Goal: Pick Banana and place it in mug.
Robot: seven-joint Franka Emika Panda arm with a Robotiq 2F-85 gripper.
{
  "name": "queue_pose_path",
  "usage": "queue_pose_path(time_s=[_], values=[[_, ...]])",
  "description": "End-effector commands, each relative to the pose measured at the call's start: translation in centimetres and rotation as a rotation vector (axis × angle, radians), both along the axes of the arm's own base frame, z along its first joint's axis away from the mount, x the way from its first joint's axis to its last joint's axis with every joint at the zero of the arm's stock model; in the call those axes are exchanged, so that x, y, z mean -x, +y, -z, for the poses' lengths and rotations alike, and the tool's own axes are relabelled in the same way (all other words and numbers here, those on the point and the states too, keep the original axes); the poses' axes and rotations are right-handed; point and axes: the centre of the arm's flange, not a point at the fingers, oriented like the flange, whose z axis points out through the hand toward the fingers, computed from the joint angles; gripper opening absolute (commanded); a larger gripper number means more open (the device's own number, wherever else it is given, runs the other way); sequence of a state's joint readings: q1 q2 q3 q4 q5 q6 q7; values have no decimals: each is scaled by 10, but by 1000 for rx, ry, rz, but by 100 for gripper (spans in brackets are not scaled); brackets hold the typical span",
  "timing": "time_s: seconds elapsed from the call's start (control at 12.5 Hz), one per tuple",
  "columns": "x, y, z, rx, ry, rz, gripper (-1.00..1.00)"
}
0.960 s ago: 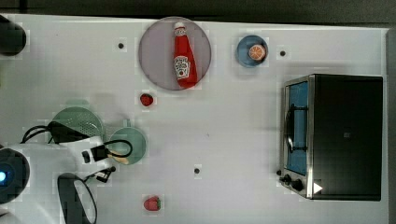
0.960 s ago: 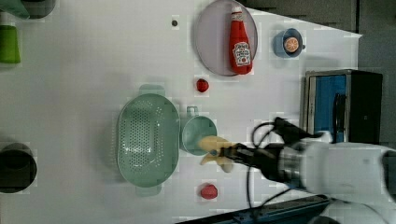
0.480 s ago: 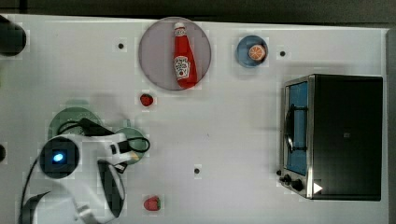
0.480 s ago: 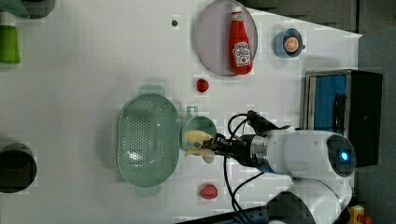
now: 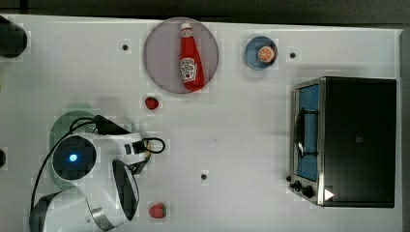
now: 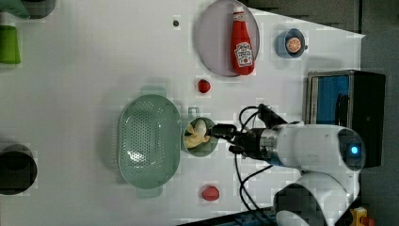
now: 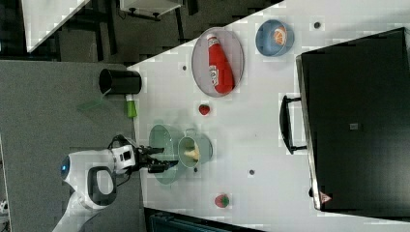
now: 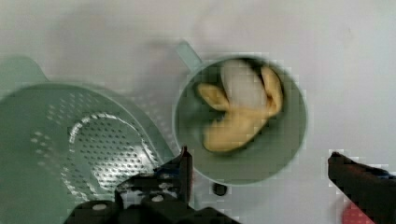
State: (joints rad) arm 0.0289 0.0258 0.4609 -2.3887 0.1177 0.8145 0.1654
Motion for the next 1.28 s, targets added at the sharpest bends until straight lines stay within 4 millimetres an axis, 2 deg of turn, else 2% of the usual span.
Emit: queue_pose_path(time_s=[0.08, 0.24, 0.32, 0.56, 0.8, 1.04, 1.28], values=[[-11, 3, -45, -23, -86, 49, 100], [-19, -3, -82, -34, -154, 68, 100], [-22, -14, -99, -24, -151, 90, 100], [-35, -67, -157, -4, -119, 174, 100], [-48, -131, -210, 3, -81, 210, 100], [-56, -193, -245, 53, -110, 275, 100], [-55, -240, -261, 80, -123, 317, 100]])
